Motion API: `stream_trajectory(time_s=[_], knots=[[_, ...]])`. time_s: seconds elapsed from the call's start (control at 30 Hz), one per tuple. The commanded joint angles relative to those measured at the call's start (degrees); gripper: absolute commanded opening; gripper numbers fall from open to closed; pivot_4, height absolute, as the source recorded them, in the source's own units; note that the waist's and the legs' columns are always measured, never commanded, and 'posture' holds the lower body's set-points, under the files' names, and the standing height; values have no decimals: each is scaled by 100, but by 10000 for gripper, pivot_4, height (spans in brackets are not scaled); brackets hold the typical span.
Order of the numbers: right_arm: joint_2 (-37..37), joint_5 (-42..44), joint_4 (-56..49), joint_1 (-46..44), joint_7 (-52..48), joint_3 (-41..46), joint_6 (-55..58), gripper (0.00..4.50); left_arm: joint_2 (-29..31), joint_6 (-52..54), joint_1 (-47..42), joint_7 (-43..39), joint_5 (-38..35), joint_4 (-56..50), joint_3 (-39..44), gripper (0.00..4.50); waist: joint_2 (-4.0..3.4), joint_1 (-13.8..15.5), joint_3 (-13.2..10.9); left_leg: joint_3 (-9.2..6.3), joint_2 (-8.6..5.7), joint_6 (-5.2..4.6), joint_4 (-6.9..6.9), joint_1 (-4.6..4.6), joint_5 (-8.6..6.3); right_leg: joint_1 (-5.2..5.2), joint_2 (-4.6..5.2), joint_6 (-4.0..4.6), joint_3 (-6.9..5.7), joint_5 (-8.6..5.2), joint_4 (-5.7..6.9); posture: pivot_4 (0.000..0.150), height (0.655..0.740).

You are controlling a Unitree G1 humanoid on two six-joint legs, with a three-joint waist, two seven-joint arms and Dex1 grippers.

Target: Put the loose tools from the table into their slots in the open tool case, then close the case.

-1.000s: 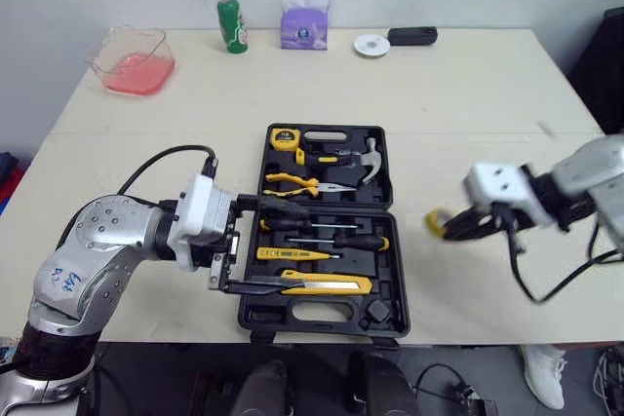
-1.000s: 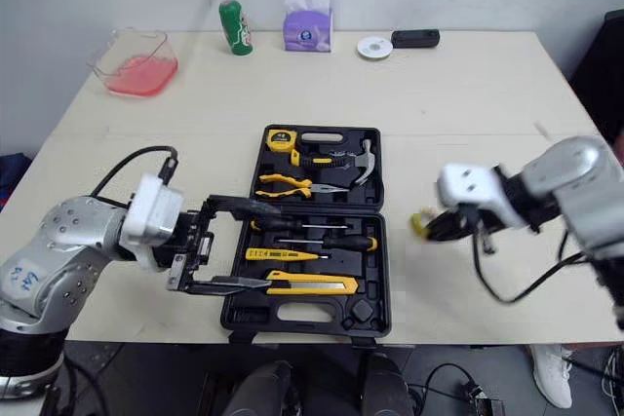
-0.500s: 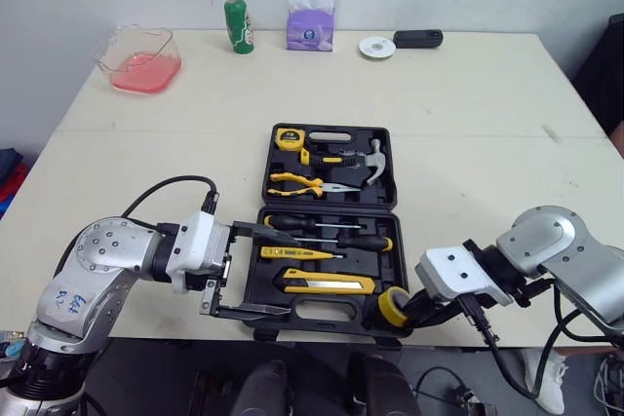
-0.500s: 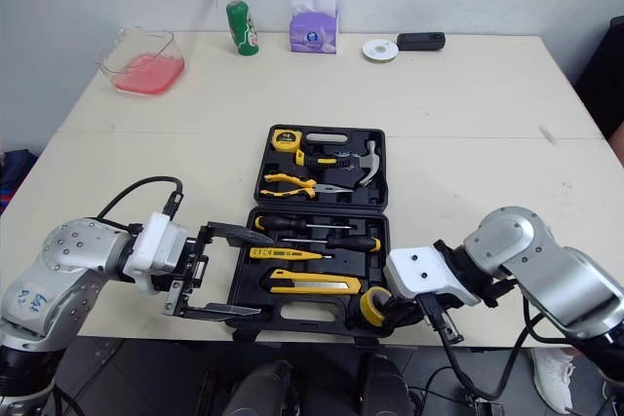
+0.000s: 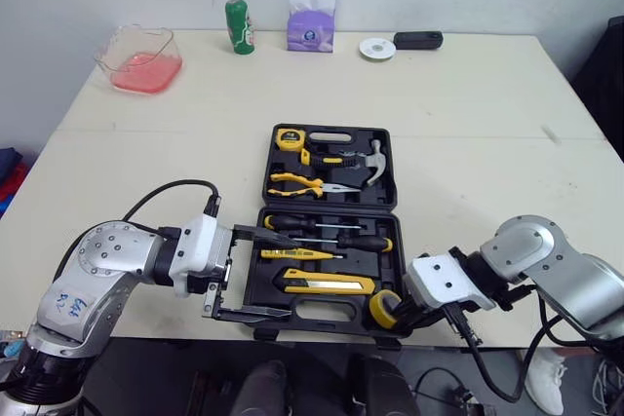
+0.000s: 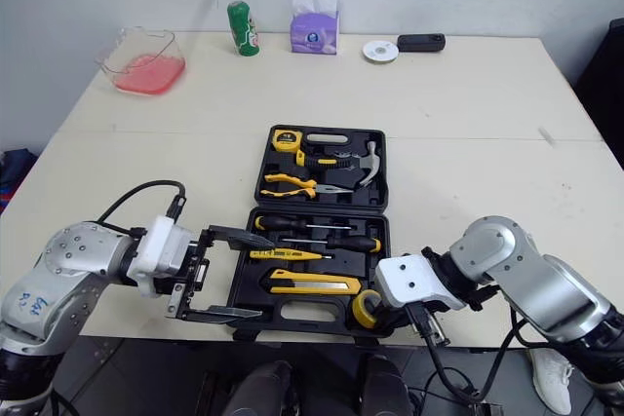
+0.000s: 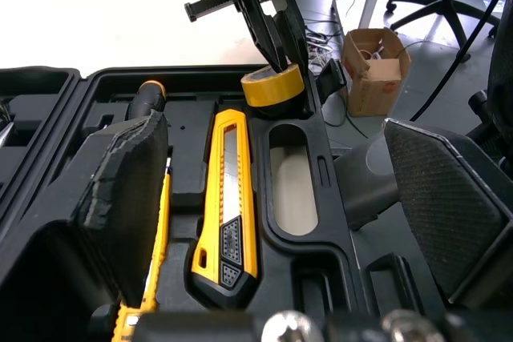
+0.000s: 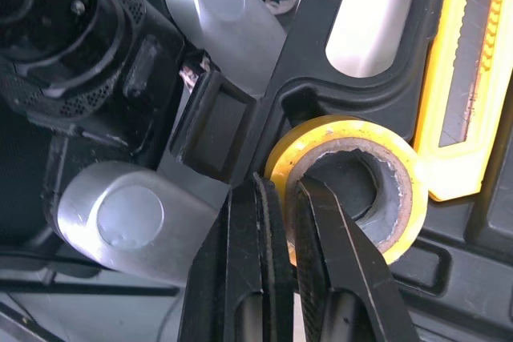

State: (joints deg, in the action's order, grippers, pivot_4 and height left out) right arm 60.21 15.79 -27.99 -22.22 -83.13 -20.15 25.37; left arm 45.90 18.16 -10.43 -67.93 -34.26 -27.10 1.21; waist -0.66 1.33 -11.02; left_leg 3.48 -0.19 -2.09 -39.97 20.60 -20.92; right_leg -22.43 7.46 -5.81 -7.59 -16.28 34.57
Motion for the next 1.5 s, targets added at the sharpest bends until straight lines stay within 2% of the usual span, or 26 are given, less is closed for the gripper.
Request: stream_trajectory(time_s=[0.03, 0.37, 0.63, 0.77, 1.17, 1.27, 1.37, 1.47, 1.5], knots=[[-45, -235, -24, -23, 67, -253, 253, 396, 82, -3, 64, 41, -47, -259, 128, 45000, 8, 1, 5, 0, 0, 0, 0, -1, 0, 1, 2, 0, 0, 0, 0, 1500, 7400], [-108, -625, -122, -536, 44, -630, 692, 396, 119, 29, 75, 116, -40, -291, 195, 45000, 24, -63, 14, 1, 11, 8, 1, -17, -4, 6, 3, 11, 4, -6, 2, 1500, 7400], [-117, -646, -200, -648, -41, -693, 587, 396, 111, 28, 85, 179, -33, -295, 212, 45000, 24, -61, 14, 1, 10, 8, 0, -17, -4, 6, 6, 10, 4, -6, 4, 1500, 7400], [-324, -316, -183, -616, -34, -429, 374, 17532, 139, 2, 111, 162, -28, -272, 244, 45000, 23, -60, 13, 2, 10, 8, 1, -15, -4, 5, 6, 10, 4, -6, 6, 1500, 7400], [56, 739, 170, -536, -731, 435, 277, 17532, 187, 55, 203, 183, -117, -269, 310, 45000, 18, -10, 8, 1, 8, 6, 1, -6, -4, -1, 8, 10, 2, -5, 6, 1500, 7400], [-230, 1548, 465, -97, -810, 1125, 13, 17532, 166, 101, 207, 255, -207, -249, 404, 45000, 21, -2, 6, -2, 9, 6, 2, -6, -4, 0, 7, 10, 0, -5, 5, 1500, 7400], [-396, 1794, 655, 285, -820, 1415, -264, 17532, 156, 131, 201, 280, -237, -223, 457, 45000, 21, 5, 6, -1, 8, 5, 2, -6, -4, 2, 8, 10, 0, -5, 5, 1500, 7400], [-677, 1826, 794, 537, -544, 1545, -512, 8637, 155, 161, 220, 298, -276, -226, 491, 45000, 21, 3, 6, 1, 7, 5, 0, -7, -4, 2, 8, 8, 1, -4, 7, 1500, 7400], [-742, 1833, 808, 577, -480, 1559, -534, 4261, 157, 168, 229, 299, -284, -233, 496, 45000, 21, 3, 6, 1, 8, 5, 0, -7, -4, 3, 7, 8, 1, -4, 7, 1500, 7400]])
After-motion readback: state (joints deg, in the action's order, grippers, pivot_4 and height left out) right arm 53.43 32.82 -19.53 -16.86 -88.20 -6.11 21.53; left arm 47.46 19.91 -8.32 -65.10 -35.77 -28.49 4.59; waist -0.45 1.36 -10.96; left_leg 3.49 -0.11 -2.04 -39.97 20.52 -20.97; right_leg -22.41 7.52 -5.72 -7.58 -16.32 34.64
